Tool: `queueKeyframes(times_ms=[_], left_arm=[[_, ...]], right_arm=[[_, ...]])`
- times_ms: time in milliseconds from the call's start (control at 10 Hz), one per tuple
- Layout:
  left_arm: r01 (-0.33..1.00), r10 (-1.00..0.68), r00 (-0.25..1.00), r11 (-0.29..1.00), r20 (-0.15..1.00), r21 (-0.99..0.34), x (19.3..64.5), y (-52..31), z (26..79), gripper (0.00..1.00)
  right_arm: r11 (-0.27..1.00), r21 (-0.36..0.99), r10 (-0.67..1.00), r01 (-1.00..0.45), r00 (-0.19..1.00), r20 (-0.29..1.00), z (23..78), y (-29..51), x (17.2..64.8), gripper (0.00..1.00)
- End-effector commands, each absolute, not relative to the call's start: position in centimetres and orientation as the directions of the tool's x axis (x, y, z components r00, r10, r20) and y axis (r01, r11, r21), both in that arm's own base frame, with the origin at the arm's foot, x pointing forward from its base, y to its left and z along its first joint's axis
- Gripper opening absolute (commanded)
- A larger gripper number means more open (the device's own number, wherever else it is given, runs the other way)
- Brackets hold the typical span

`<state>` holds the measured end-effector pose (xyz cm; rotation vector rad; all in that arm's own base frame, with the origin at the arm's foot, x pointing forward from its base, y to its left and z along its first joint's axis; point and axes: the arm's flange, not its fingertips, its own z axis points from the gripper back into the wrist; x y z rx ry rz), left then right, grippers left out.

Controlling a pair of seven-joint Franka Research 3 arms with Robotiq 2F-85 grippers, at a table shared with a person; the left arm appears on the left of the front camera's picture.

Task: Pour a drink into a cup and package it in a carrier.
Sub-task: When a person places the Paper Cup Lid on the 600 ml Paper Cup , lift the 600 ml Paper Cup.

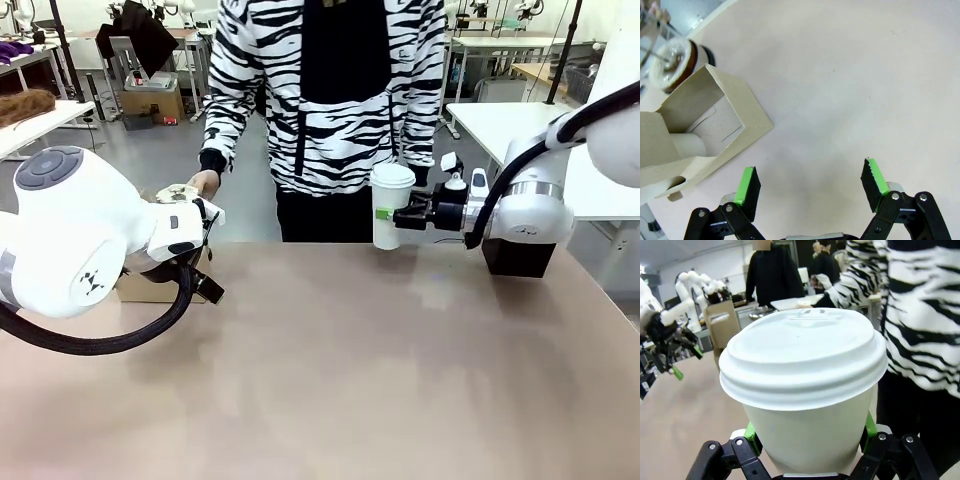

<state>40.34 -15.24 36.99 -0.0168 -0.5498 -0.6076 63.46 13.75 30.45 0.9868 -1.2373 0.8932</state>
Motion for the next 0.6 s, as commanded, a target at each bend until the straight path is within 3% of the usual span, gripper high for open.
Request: queueKeyframes(times_ms=[0, 500], left_arm=[[0.546, -0.535, 0.683, 0.826, 0.497, 0.140, 40.3, -15.2, 37.0, 1.00], [0.546, -0.535, 0.683, 0.826, 0.497, 0.140, 40.3, -15.2, 37.0, 1.00]], right_arm=[[0.316, 0.140, -0.027, -0.938, 0.139, 0.990, 37.3, 13.0, 61.1, 0.86], [0.334, 0.138, -0.027, -0.933, 0.136, 0.990, 52.4, 11.5, 54.6, 0.86]])
